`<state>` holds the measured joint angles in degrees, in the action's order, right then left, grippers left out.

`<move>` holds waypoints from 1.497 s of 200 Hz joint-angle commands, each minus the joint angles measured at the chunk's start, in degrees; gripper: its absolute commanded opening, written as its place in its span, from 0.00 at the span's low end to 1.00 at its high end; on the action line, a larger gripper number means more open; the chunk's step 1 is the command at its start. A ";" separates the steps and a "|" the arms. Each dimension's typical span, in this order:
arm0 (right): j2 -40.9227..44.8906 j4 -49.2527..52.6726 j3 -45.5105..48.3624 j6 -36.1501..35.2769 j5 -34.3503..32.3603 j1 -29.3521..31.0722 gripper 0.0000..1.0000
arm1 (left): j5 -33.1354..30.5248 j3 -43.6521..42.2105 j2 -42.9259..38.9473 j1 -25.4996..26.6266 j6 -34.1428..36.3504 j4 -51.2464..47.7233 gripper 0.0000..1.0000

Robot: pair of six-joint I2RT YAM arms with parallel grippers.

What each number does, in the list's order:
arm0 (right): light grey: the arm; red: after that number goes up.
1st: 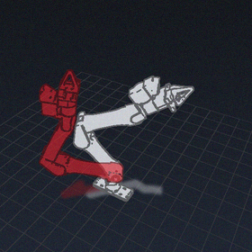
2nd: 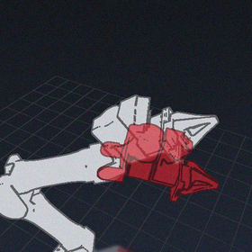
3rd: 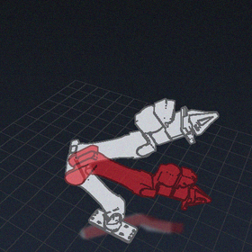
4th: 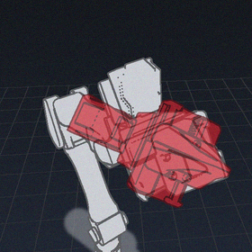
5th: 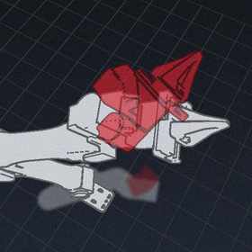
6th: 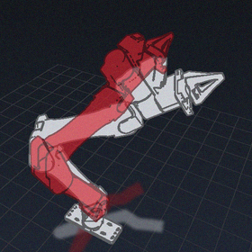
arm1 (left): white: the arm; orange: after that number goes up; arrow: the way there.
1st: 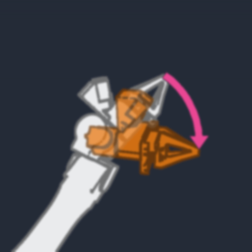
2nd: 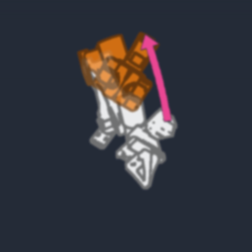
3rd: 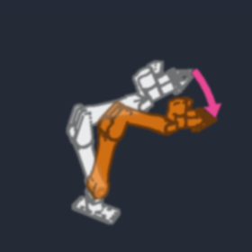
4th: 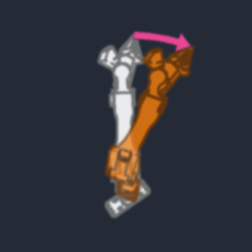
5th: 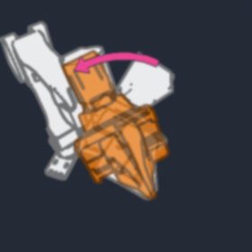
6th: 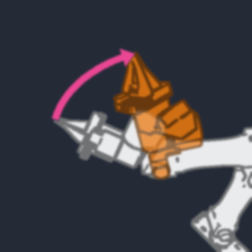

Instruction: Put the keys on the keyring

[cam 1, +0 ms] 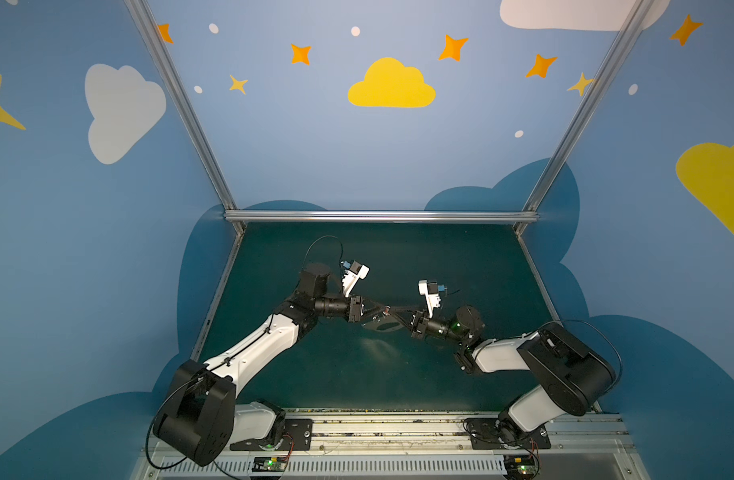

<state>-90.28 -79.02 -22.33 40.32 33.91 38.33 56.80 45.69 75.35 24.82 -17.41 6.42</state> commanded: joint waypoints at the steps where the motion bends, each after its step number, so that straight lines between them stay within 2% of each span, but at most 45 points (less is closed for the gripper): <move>1: 1.51 -1.66 -1.62 0.63 0.56 -0.27 0.00 | 1.63 1.37 0.88 0.65 2.07 -1.49 0.35; 22: 1.51 -1.66 -1.66 0.64 0.54 -0.27 0.00 | 1.30 2.08 1.76 1.23 2.77 -2.26 0.30; 41: 1.59 -1.66 -1.62 0.64 0.63 -0.27 0.00 | 0.27 2.44 2.15 1.26 3.20 -2.77 0.30; 98: 1.95 -1.66 -1.65 0.73 0.89 -0.27 0.00 | -3.44 1.93 1.01 1.11 3.52 -2.35 0.37; 134: 2.05 -1.66 -1.74 0.79 1.23 -0.18 0.00 | -5.49 1.87 0.83 1.02 3.65 -2.35 0.36; 155: 2.13 -1.66 -1.76 0.81 1.33 -0.19 0.00 | -4.64 2.14 1.10 1.02 3.23 -1.71 0.36; 209: 2.13 -1.66 -1.72 0.90 1.07 -0.18 0.00 | -0.83 3.87 2.58 1.42 3.00 -1.97 0.27; 299: 3.09 -1.66 -1.93 0.95 1.42 -0.26 0.00 | -3.40 3.88 2.65 1.58 4.51 -4.31 0.33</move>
<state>-88.66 -78.78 -22.57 41.25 34.76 38.17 54.50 48.53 77.65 26.30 -14.06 2.90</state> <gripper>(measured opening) 0.046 0.319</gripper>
